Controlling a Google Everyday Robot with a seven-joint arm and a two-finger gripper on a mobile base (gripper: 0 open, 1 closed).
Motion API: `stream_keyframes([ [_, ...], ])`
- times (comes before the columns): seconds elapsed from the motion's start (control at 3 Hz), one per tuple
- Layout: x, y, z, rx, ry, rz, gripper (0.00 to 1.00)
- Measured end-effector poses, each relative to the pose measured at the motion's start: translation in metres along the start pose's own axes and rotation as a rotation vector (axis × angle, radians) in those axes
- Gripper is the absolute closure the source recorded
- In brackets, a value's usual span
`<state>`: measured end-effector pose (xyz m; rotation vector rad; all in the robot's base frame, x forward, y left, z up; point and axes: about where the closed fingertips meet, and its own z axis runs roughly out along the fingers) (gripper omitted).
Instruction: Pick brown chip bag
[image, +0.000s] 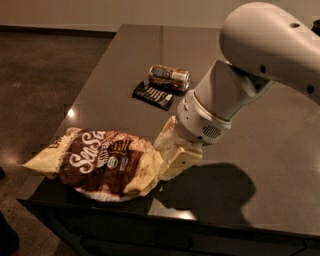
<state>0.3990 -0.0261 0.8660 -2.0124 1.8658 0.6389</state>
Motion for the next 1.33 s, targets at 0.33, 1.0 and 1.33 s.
stream_keyframes([
  [0.33,-0.009,-0.007,-0.013,0.042,-0.042,0.027,0.69],
  [1.0,-0.019,-0.024,-0.054,0.170,-0.078,0.043,1.00],
  [1.33,-0.021,-0.023,-0.054,0.170,-0.078,0.039,0.82],
])
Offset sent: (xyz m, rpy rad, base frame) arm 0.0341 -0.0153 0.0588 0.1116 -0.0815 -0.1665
